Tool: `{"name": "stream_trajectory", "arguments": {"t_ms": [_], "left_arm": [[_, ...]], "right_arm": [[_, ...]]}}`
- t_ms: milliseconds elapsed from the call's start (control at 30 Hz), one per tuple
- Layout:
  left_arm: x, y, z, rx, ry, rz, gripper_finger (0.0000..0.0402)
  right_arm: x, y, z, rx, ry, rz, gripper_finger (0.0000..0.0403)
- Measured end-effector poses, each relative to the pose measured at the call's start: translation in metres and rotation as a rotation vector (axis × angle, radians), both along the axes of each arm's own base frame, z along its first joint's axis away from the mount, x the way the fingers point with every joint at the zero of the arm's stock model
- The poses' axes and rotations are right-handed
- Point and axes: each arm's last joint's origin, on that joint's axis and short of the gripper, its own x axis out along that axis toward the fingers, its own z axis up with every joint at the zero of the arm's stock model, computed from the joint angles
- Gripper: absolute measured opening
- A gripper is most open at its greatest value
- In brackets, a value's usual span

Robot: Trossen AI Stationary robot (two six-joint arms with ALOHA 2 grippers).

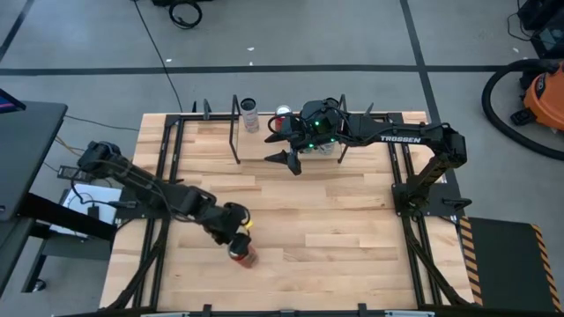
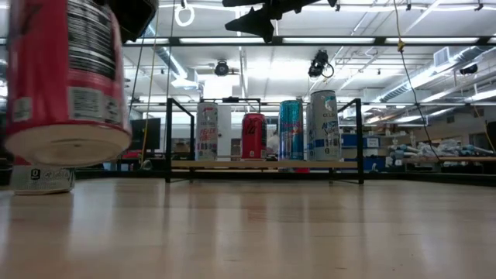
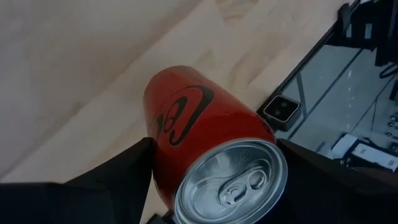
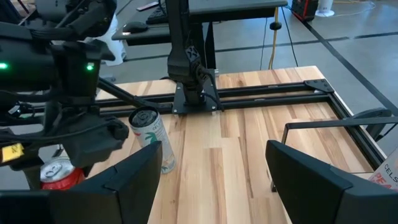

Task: Place canned beverage on shelf
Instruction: Put the red soda can on the shelf aligned with other red soda can

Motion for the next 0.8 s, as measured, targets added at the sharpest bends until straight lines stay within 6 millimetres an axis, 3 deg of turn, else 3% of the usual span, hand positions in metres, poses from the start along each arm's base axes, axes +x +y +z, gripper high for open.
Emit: {"name": "stream_trajectory", "arguments": {"t_ms": [200, 400, 500, 800], "left_arm": [[0.009, 0.026, -0.001, 0.037, -0.014, 0.021, 0.0309], [0.015, 0.052, -0.002, 0.05, -0.01, 0.063, 0.0309], [0.017, 0.058, -0.001, 0.057, -0.022, 0.071, 0.0309], [0.024, 0.068, 0.011, 0.059, -0.072, 0.098, 0.0309]], "right_arm": [[0.002, -0.003, 0.007, -0.003, -0.067, -0.105, 0.0295], [0.004, 0.0, 0.011, 0.401, -0.085, -0.166, 0.0295], [0.005, -0.002, 0.016, 0.505, -0.124, -0.186, 0.0295], [0.001, -0.014, 0.036, 0.603, -0.26, 0.045, 0.0295]]}}
